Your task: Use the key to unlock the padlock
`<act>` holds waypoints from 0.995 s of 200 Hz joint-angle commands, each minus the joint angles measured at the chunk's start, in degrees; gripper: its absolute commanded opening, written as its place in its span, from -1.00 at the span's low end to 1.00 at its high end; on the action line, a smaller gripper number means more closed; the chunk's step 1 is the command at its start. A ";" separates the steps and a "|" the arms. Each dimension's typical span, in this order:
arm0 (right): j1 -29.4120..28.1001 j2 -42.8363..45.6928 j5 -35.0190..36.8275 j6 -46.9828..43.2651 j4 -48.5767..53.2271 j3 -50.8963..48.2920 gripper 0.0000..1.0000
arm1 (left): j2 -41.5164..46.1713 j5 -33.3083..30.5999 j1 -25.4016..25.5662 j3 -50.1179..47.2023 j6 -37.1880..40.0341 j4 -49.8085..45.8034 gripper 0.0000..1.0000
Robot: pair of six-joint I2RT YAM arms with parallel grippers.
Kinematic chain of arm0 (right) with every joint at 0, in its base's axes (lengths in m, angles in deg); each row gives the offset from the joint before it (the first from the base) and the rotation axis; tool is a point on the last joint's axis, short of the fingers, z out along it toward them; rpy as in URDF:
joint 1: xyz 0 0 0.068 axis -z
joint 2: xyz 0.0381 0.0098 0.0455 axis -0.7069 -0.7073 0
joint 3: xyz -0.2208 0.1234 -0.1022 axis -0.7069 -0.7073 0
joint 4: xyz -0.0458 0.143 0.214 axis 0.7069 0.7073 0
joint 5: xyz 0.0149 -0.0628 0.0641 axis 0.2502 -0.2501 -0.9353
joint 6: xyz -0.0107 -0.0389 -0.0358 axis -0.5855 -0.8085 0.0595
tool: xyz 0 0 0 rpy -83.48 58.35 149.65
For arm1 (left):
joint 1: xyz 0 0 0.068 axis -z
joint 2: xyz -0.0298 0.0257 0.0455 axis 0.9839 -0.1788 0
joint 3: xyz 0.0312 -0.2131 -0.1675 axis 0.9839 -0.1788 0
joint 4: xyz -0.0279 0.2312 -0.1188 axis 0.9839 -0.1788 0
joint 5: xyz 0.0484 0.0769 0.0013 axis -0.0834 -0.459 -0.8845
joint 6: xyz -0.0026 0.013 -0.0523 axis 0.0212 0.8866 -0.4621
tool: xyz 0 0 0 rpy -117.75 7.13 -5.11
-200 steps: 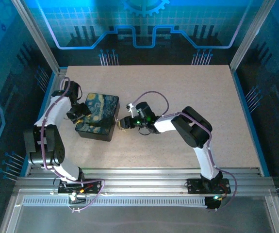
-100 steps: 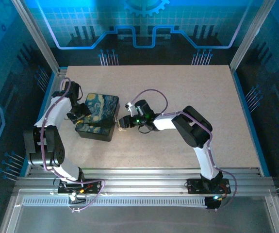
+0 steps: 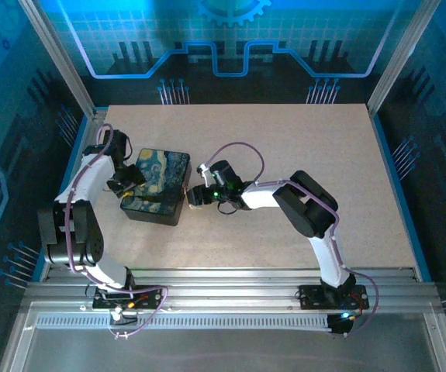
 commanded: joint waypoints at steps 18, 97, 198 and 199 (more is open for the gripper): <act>-3.43 -4.52 3.39 2.28 9.02 -0.21 0.03 | 0.82 1.95 0.42 -2.15 -0.33 -3.86 0.06; -6.88 -4.27 9.55 3.76 10.56 -0.48 0.05 | 0.57 3.97 0.42 -1.34 0.00 -4.12 0.05; -4.39 -3.51 0.65 12.50 -6.97 -8.18 -0.81 | -0.16 2.79 0.42 -1.36 0.54 -3.94 0.05; -4.42 -3.44 0.67 12.46 -7.02 -8.23 -0.81 | -0.22 2.78 0.46 -1.41 0.55 -3.95 0.05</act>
